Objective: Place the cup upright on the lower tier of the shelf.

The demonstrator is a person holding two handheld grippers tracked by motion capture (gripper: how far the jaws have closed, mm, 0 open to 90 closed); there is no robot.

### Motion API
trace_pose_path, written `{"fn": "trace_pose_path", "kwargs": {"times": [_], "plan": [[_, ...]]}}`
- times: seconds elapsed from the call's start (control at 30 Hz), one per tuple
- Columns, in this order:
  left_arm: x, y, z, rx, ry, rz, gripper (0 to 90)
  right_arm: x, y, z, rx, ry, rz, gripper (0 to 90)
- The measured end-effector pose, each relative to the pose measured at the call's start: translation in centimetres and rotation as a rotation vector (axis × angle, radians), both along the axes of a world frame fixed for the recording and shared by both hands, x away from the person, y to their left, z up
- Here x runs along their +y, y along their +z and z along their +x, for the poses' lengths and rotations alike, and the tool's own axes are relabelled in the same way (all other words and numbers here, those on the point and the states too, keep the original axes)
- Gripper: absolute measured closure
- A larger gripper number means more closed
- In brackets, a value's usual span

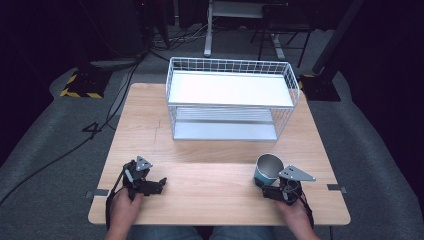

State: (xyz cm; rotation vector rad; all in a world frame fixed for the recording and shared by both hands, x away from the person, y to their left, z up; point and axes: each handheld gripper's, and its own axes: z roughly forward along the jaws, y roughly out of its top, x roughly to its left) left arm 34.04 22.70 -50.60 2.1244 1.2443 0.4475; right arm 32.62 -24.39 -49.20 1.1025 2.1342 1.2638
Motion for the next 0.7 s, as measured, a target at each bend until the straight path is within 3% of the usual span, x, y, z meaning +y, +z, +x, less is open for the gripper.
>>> {"fn": "trace_pose_path", "kwargs": {"times": [0.23, 0.57, 0.7], "plan": [[0.0, 0.0, 0.0, 0.0, 0.0, 0.0, 0.1, -0.5, 0.4, 0.2, 0.004, -0.011, 0.025, 21.0], [0.0, 0.0, 0.0, 0.0, 0.0, 0.0, 0.1, 0.0, 1.1, 0.2, 0.003, 0.013, -0.006, 21.0], [0.0, 0.0, 0.0, 0.0, 0.0, 0.0, 0.1, 0.3, 1.6, 0.7, 0.004, 0.012, 0.004, 21.0]]}}
